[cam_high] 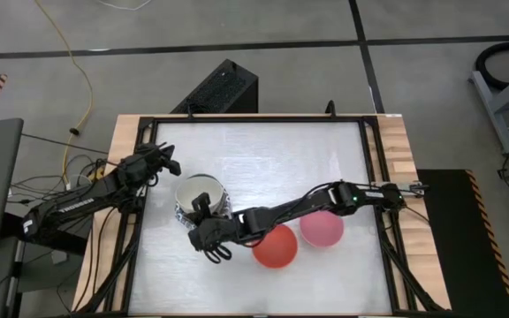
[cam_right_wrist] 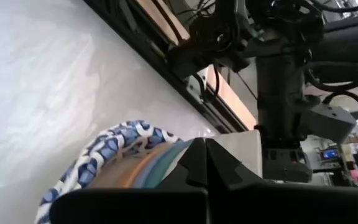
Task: Nest bowls inside each other
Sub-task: Stack the white bowl on top of the green bowl, then stack the orange bowl on top of the white bowl
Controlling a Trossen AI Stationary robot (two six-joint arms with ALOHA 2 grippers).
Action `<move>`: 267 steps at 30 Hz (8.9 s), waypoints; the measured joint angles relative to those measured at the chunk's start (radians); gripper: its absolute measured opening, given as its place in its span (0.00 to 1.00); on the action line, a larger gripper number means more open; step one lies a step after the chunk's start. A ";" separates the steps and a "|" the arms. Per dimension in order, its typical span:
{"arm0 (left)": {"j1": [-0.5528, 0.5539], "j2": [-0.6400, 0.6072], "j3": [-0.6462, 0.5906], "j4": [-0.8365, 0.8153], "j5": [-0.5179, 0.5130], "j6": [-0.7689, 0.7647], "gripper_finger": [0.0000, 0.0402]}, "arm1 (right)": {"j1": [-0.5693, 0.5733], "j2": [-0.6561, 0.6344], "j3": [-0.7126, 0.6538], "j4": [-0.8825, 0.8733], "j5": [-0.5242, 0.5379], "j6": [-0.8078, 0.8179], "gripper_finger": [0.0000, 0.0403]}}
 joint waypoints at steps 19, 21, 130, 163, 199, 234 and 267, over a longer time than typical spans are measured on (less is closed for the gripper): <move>0.000 0.005 0.000 0.000 0.004 -0.011 0.00 | -0.008 -0.036 0.000 0.002 0.179 0.046 0.02; 0.000 0.005 0.000 0.000 0.006 -0.011 0.00 | -0.011 -0.036 -0.001 -0.007 0.174 0.052 0.02; 0.000 0.004 0.033 -0.167 0.132 -0.011 0.00 | -0.047 -0.861 -1.080 -0.254 -0.521 0.991 0.43; 0.000 0.004 0.032 -0.169 0.131 0.000 0.00 | -0.111 -0.675 -1.015 -0.217 -0.568 0.964 0.02; 0.000 0.004 0.032 -0.169 0.123 0.001 0.00 | -0.344 -0.491 -0.453 0.100 -0.559 0.914 0.03; 0.000 0.004 0.032 -0.169 0.124 0.000 0.00 | -0.400 -0.193 -0.054 -0.345 -0.612 0.854 0.25; 0.000 0.004 0.032 -0.173 0.123 0.029 0.00 | -0.284 -0.314 -0.233 -0.141 -0.585 0.371 0.09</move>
